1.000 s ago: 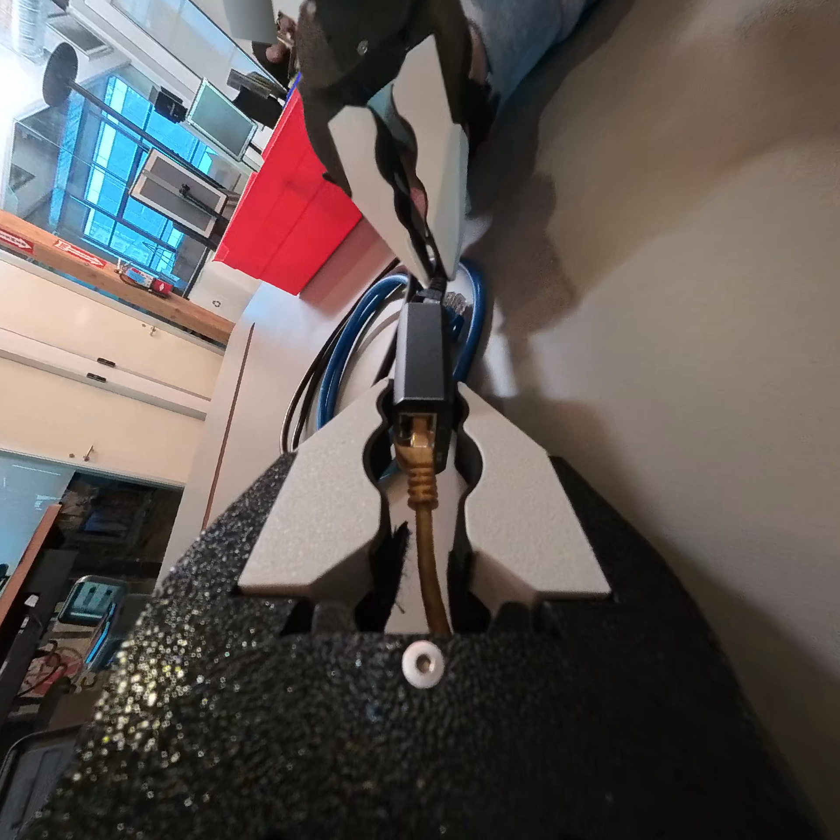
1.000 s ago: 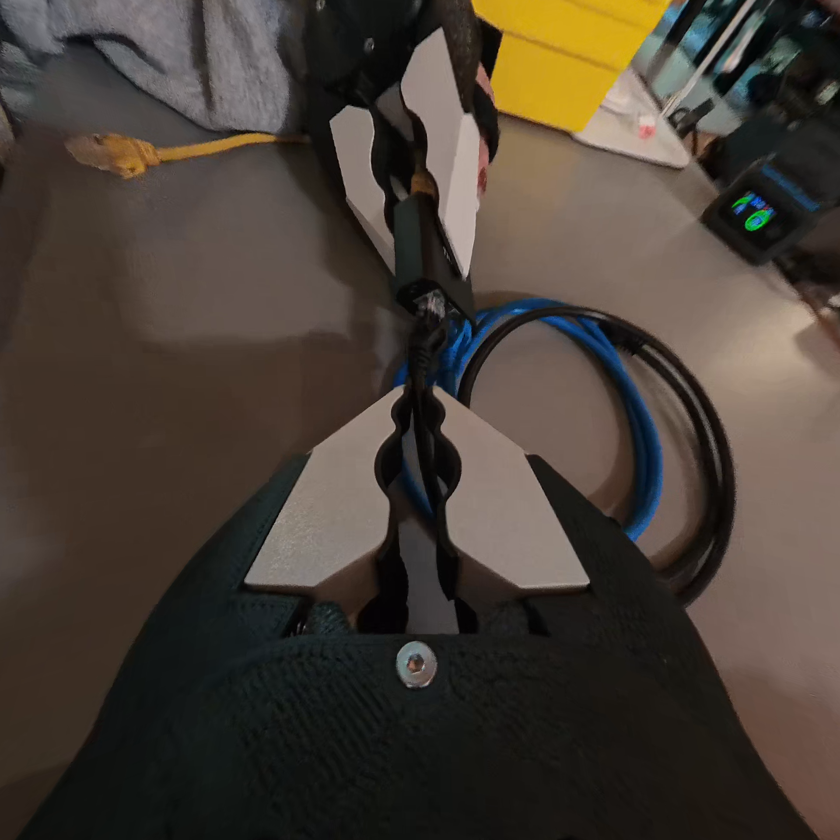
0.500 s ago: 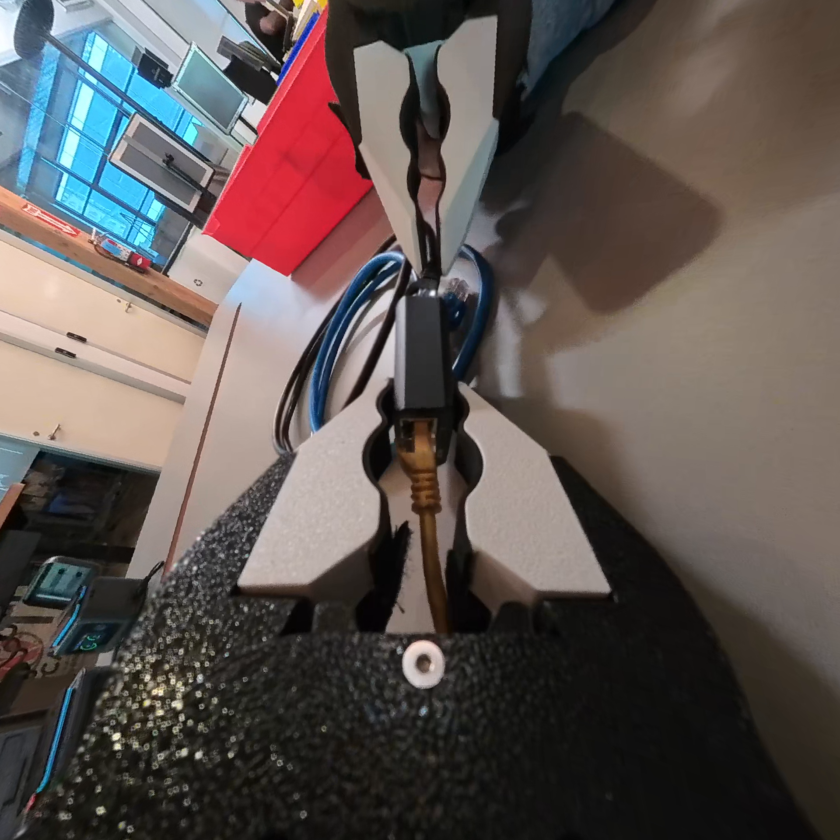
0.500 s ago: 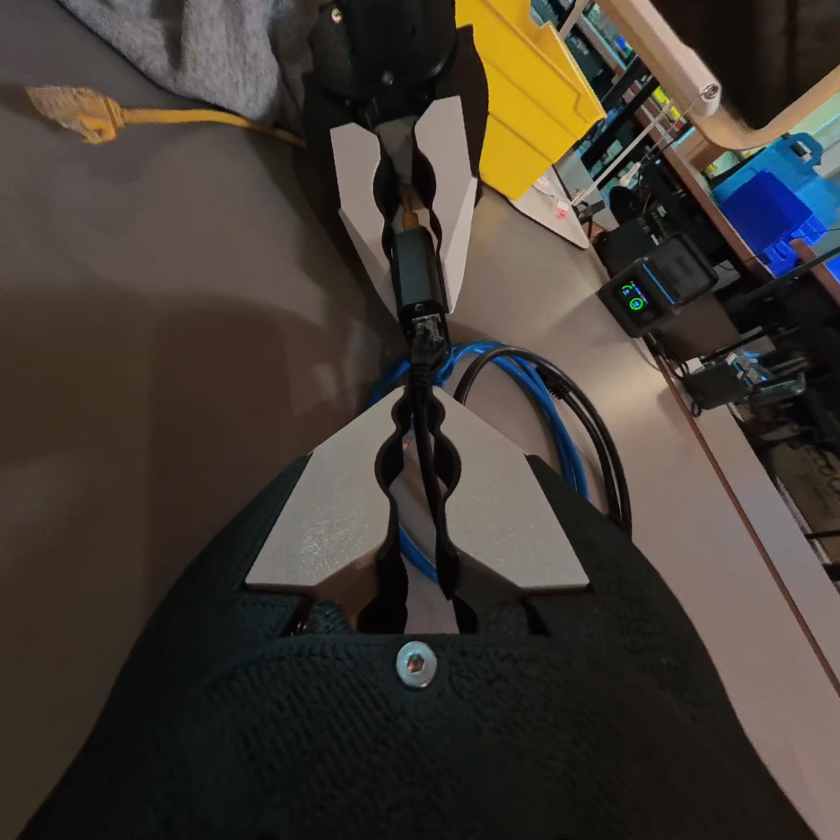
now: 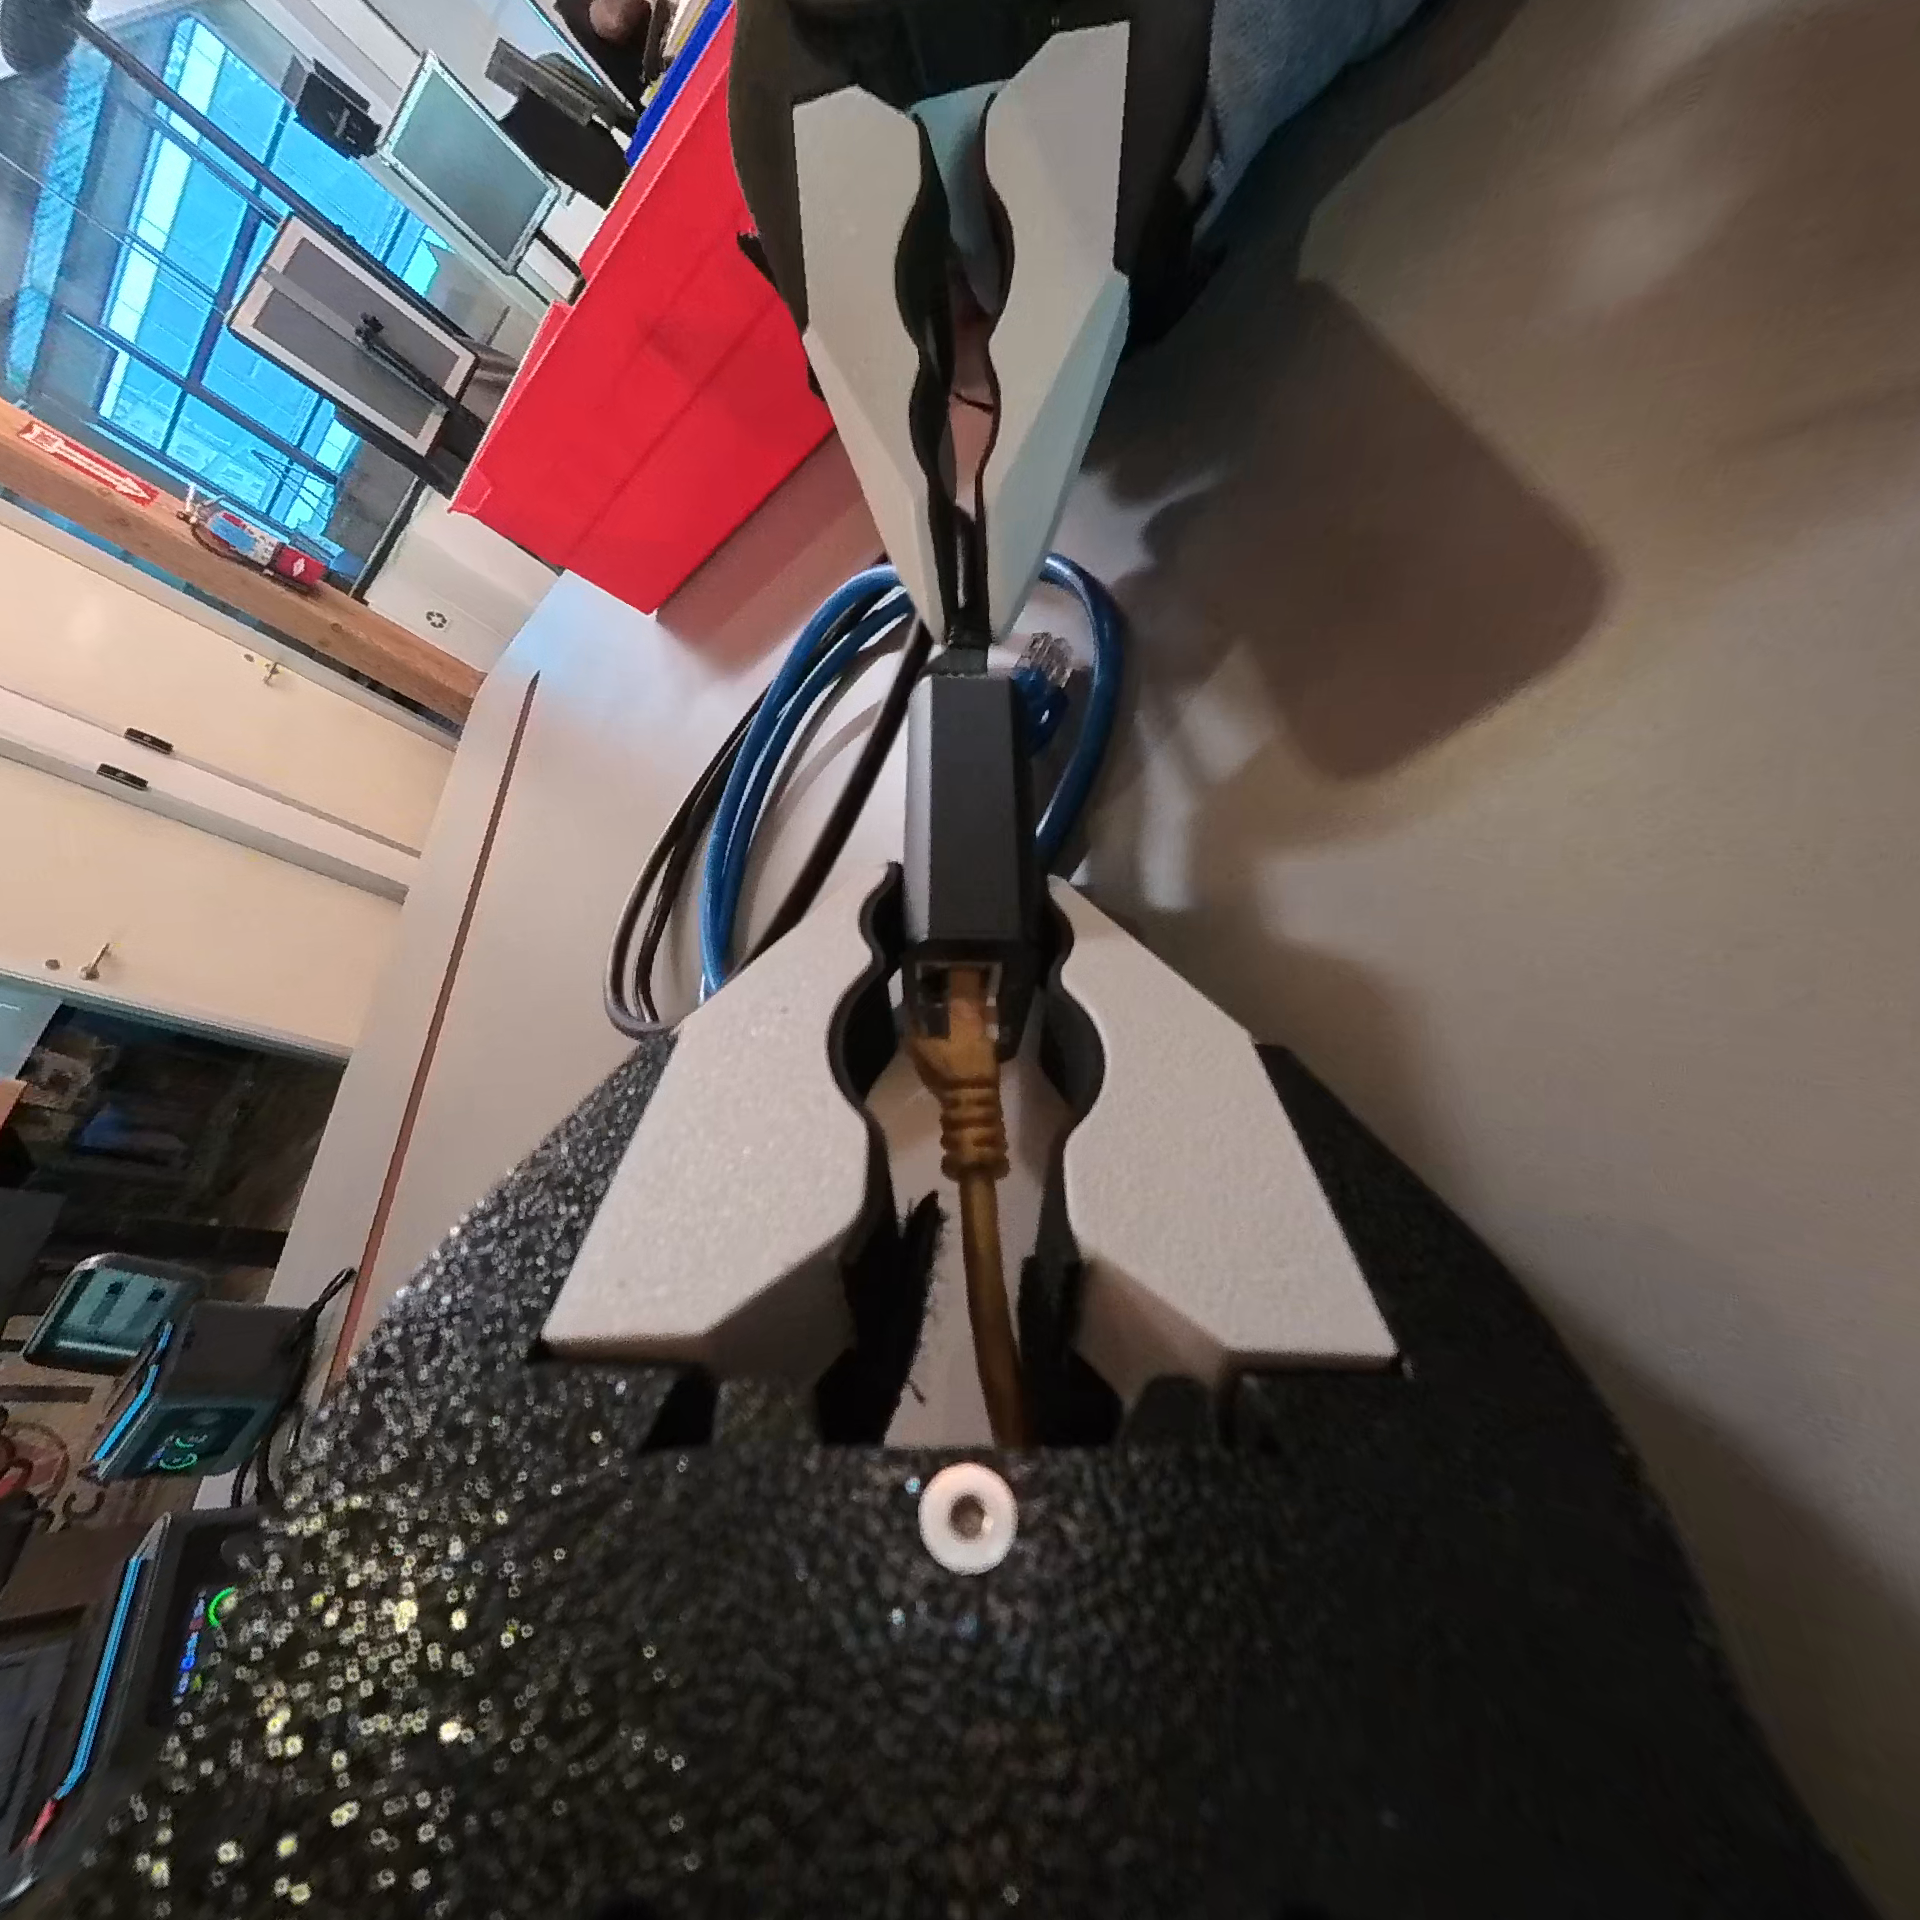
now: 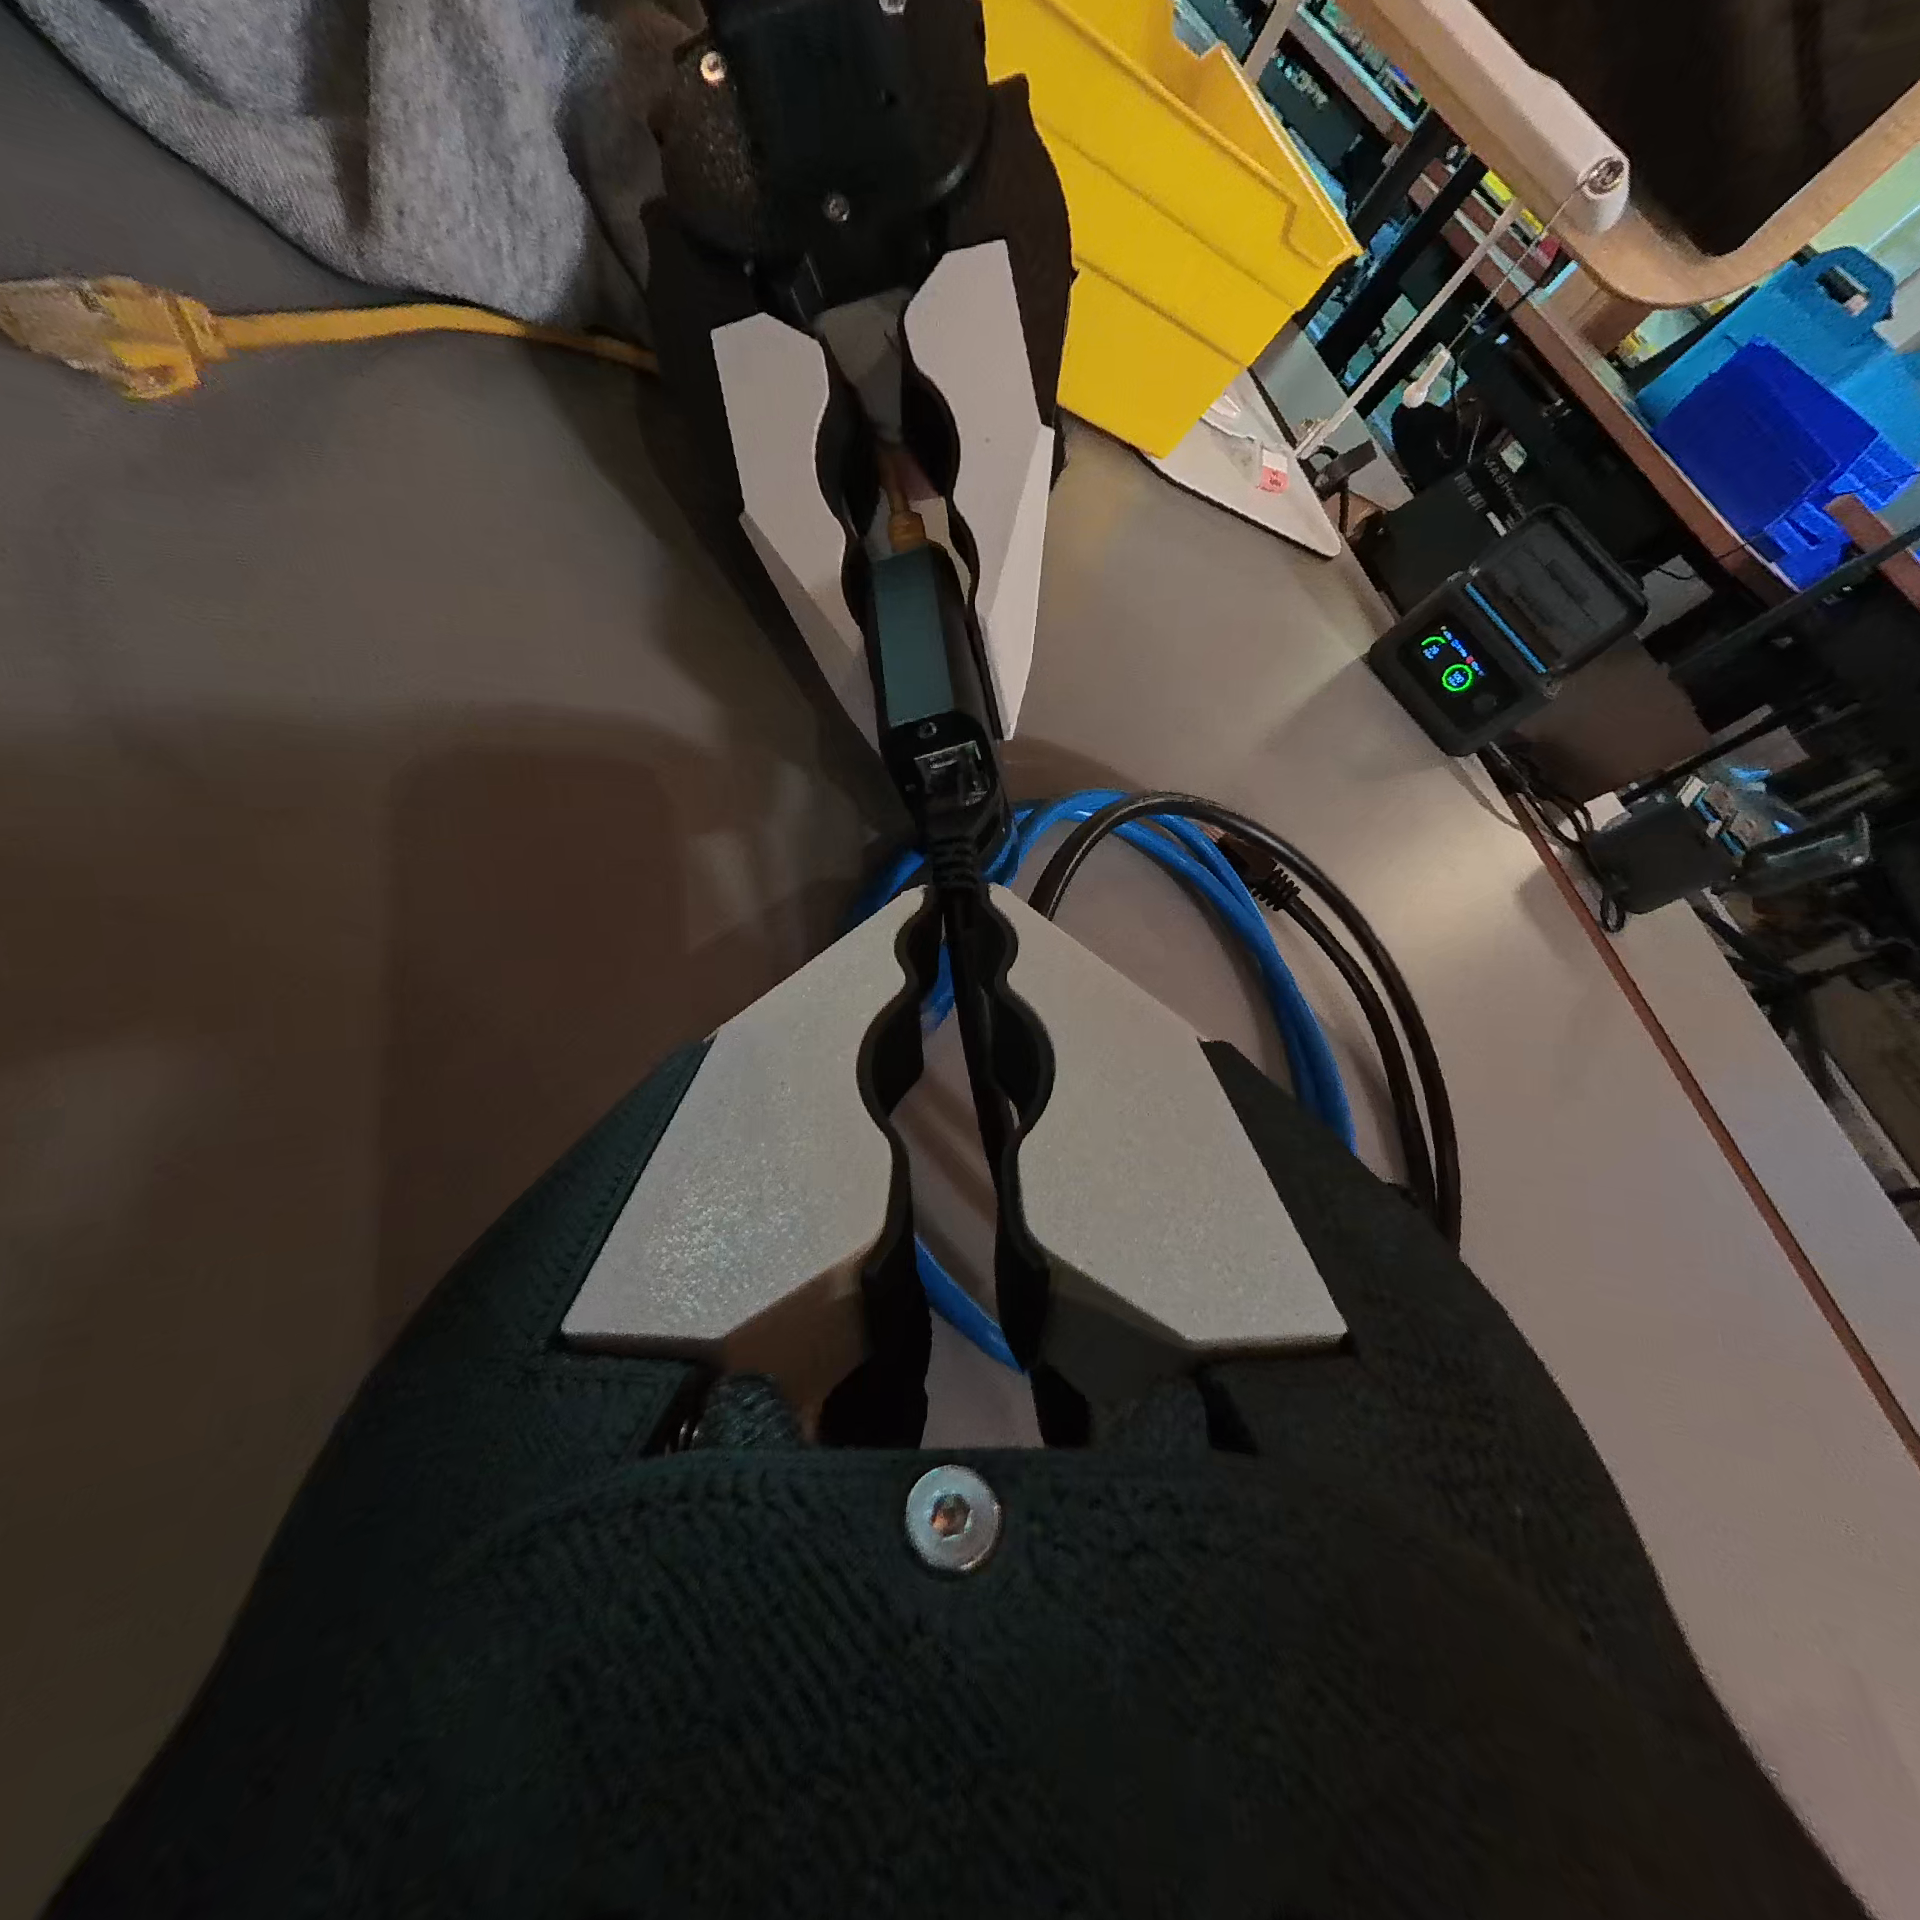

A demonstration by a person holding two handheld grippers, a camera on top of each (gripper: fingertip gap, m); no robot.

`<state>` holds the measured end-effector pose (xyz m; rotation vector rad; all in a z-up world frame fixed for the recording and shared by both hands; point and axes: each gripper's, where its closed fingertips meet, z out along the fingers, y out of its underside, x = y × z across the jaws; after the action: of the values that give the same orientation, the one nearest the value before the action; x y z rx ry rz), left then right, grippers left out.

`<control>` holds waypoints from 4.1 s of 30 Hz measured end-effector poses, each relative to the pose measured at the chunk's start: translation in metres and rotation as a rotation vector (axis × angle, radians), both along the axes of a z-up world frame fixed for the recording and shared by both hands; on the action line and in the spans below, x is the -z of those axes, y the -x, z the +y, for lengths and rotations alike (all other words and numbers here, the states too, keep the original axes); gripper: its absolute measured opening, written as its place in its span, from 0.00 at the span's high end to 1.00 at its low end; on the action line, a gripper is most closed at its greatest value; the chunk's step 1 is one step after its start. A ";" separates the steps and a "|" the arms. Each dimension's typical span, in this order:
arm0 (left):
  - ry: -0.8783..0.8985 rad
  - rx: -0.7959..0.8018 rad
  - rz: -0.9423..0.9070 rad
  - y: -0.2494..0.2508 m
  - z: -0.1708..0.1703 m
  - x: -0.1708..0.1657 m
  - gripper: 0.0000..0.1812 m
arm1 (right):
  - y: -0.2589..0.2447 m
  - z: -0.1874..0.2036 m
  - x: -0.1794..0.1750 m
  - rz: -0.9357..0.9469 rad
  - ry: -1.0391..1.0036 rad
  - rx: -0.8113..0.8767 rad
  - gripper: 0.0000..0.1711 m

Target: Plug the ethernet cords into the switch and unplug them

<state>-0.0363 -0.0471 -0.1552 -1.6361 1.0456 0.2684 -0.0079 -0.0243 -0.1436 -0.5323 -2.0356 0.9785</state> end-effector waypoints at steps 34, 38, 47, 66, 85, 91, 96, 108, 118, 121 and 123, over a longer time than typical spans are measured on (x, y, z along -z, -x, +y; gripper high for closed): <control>-0.086 -0.021 0.151 0.001 0.006 -0.001 0.88 | 0.036 -0.030 0.008 0.218 -0.454 0.076 0.82; -0.211 -0.097 0.129 0.009 0.011 -0.024 0.67 | 0.036 -0.023 0.005 0.221 -0.434 0.110 0.87; -0.651 -0.308 -0.404 0.066 -0.018 -0.126 0.27 | 0.032 0.026 -0.049 0.440 -0.390 0.332 0.87; -0.623 -0.311 -0.426 0.067 -0.015 -0.119 0.36 | -0.027 0.162 -0.358 0.825 -0.296 0.436 0.88; -0.561 -0.299 -0.410 0.064 -0.010 -0.109 0.39 | -0.051 0.369 -0.242 0.670 -0.148 0.784 0.87; -0.551 -0.298 -0.410 0.064 -0.010 -0.108 0.39 | -0.091 0.393 -0.219 0.638 -0.014 0.838 0.88; -0.544 -0.293 -0.411 0.064 -0.010 -0.107 0.40 | -0.088 0.390 -0.192 0.409 0.021 0.764 0.87; -0.526 -0.276 -0.390 0.060 -0.009 -0.103 0.41 | -0.050 0.407 -0.066 -0.474 -0.018 0.855 0.87; -0.503 -0.252 -0.367 0.055 -0.006 -0.099 0.42 | -0.048 0.404 -0.033 -0.913 0.096 0.934 0.86; -0.500 -0.250 -0.354 0.053 -0.006 -0.098 0.42 | -0.049 0.401 -0.025 -0.978 0.020 0.945 0.82; -0.499 -0.252 -0.354 0.054 -0.005 -0.097 0.42 | -0.047 0.401 -0.036 -0.939 -0.035 0.955 0.77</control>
<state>-0.0901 -0.0525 -0.0578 -1.2932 0.4547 0.3585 0.0392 0.3772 -0.1080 -1.9747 -2.0757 0.0637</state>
